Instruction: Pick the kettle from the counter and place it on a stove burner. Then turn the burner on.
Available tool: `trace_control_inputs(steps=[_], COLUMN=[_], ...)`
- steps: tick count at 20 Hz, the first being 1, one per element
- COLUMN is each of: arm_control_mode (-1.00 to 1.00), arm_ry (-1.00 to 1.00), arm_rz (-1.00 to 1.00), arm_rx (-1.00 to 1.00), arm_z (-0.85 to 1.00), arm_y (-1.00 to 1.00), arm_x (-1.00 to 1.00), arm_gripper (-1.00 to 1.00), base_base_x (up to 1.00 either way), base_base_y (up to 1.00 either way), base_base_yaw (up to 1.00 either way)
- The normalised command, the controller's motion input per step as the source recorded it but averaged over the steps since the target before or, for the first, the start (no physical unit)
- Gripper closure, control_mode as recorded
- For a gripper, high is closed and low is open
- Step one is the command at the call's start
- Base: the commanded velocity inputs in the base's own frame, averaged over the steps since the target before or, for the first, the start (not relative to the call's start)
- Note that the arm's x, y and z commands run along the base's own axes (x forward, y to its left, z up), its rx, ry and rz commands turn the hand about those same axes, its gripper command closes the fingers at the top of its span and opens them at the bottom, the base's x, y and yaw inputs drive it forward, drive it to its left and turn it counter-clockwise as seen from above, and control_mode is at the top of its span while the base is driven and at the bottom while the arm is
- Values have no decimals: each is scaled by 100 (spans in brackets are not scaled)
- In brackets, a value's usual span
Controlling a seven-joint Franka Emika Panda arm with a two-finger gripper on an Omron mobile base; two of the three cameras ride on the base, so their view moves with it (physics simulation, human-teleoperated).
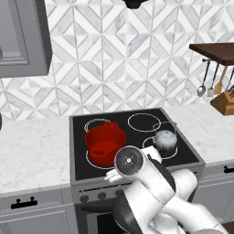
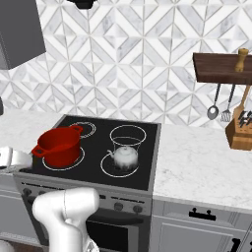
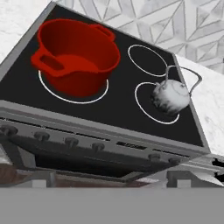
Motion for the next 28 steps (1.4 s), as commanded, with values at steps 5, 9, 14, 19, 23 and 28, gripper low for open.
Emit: trace_control_inputs(steps=[5, 9, 14, 19, 23, 28], arm_control_mode=[-100, -100, -100, -100, -100, -100], arm_ry=[-39, -44, -50, -43, -36, -22], arm_rz=[-12, -2, -2, -2, -3, -3], arm_rx=[34, 37, 35, 34, 33, 27], arm_z=[-47, -74, -82, -82, -79, -72], arm_y=[4, 0, 11, 18, 13, 4], arm_x=[-41, 0, 21, 43, 41, 43], arm_gripper=[-100, -100, -100, -100, -100, -100], base_base_x=[0, 0, 0, 0, 0, 0], base_base_y=[0, 0, 0, 0, 0, 0], base_base_yaw=[0, 0, 0, 0, 0, 0])
